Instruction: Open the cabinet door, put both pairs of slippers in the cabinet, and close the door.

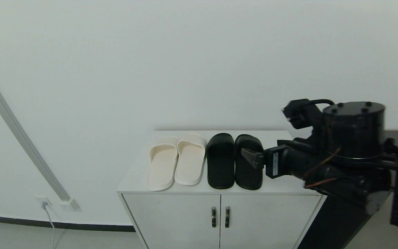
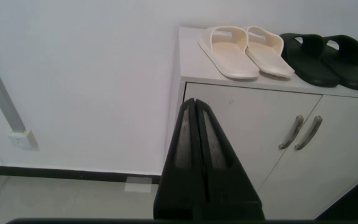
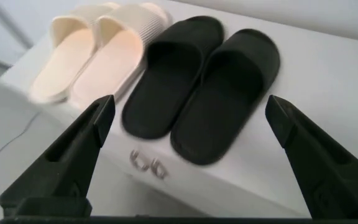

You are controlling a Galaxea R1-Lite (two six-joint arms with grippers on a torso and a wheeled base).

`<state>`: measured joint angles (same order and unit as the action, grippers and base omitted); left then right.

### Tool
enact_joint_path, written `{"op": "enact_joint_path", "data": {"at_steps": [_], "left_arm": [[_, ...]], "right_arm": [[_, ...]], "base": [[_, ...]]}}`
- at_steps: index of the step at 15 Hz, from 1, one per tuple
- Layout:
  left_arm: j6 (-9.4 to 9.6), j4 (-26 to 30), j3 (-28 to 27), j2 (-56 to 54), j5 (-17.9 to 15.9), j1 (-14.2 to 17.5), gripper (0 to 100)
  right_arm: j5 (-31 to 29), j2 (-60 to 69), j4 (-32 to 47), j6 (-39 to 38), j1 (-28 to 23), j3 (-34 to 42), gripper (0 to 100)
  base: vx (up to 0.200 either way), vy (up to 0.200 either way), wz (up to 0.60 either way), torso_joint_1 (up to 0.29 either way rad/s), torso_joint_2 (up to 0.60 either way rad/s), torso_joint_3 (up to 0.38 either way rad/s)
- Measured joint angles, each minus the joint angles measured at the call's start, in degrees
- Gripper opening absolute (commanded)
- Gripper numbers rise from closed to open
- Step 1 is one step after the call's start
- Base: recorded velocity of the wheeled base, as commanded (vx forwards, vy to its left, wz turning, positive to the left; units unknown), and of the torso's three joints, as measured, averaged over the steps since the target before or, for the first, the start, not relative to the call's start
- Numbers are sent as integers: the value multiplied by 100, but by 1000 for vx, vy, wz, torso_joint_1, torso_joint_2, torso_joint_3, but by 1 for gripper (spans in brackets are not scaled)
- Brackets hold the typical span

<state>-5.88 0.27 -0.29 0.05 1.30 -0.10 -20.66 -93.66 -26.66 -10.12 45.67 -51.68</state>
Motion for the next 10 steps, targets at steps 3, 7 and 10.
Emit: {"op": "enact_joint_path", "data": {"at_steps": [3, 7, 10], "left_arm": [[0, 0, 0, 0, 6, -1, 0], [-9, 0, 2, 0, 9, 0, 0], [-9, 0, 5, 0, 9, 0, 0]], "right_arm": [[-956, -1039, -27, -241, 257, -909, 100], [-1636, -2213, -21, -714, 306, -1833, 100], [-1781, -2704, -22, -764, 199, -2043, 100]], "base": [[0, 0, 0, 0, 0, 0], [0, 0, 0, 0, 0, 0], [0, 0, 0, 0, 0, 0]]}}
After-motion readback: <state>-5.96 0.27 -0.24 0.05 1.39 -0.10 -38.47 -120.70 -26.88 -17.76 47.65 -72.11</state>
